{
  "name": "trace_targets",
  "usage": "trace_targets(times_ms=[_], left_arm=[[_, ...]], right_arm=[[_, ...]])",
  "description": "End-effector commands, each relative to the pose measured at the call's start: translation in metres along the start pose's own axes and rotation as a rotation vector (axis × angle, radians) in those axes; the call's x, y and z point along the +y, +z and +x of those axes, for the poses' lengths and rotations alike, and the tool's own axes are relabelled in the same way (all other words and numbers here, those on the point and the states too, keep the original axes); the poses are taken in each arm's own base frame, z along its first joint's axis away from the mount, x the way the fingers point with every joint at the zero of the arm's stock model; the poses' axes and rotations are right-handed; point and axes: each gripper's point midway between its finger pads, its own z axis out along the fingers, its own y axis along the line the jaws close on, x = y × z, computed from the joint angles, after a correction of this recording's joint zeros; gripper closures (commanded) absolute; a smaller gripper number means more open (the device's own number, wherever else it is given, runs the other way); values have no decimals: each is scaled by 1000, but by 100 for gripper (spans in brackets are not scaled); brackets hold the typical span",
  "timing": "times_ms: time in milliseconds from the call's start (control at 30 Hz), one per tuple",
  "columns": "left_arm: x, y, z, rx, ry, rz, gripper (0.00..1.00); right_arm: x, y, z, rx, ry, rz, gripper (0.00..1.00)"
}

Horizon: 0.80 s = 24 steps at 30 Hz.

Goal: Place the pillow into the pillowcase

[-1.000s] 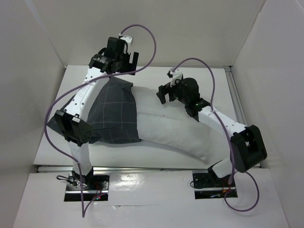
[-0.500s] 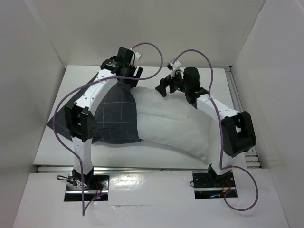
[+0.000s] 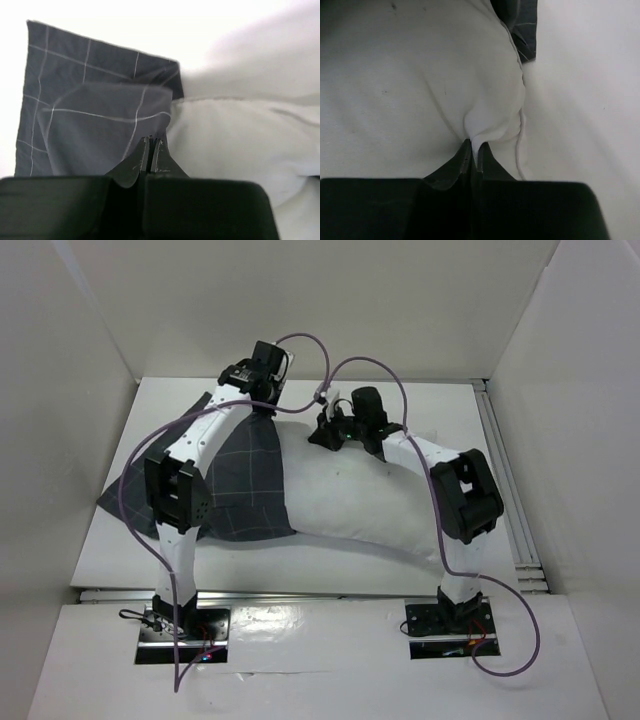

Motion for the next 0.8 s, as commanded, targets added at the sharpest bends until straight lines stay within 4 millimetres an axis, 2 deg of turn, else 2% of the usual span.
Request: trace_targets(times_ms=[0,33,67,100,133,233,267,300,333,367,400,433,467,500,533,600,633,667,700,733,767], left_arm=[[4,-42,-50,-198,-67,17,100],[-1,-51,-57,-223,-75,33,100],[0,-54,-63,-245,-81,33,100],[-7,-62,-74,-280,-79,57,100],[-17,-69,-83,-312,-73,84,100],[-39,-86,-104,-385,-61,157,100],[-51,-93,-109,-408,-49,177,100],[-58,-96,-113,-419,-44,187,100],[-71,-105,-118,-445,-33,209,100],[-78,-111,-123,-466,-29,220,100],[-84,-120,-128,-486,-25,240,100],[-90,-126,-130,-498,-20,250,100],[-99,-133,-132,-510,-21,267,100],[-99,-138,-136,-522,-31,279,100],[-111,-160,-140,-560,-18,331,100],[-129,-180,-140,-585,-3,410,100],[-136,-191,-138,-594,9,437,100],[-150,-216,-135,-622,29,483,100],[-157,-228,-133,-641,53,499,100],[-166,-229,-123,-630,83,511,100],[-174,-258,-117,-665,97,549,100]], right_arm=[[8,9,1,30,-24,40,100],[5,6,-15,-35,-54,65,100],[6,-5,-39,-100,-68,98,100],[9,-11,-34,-117,-36,118,100],[11,-29,-73,-234,-91,152,100],[21,-59,-104,-395,-91,209,100],[29,-80,-128,-468,-102,225,100],[35,-90,-134,-503,-94,221,100],[48,-111,-148,-577,-127,223,100],[57,-121,-155,-616,-144,211,100],[68,-125,-143,-620,-146,180,100],[74,-135,-148,-651,-155,178,100],[84,-151,-161,-705,-179,177,100],[87,-154,-160,-709,-170,173,100],[93,-155,-157,-712,-172,162,100],[95,-155,-154,-732,-167,167,100],[98,-153,-142,-738,-142,177,100],[94,-158,-146,-792,-158,206,100],[89,-156,-141,-799,-149,232,100],[75,-156,-139,-807,-107,298,100],[62,-142,-124,-752,-65,328,100]])
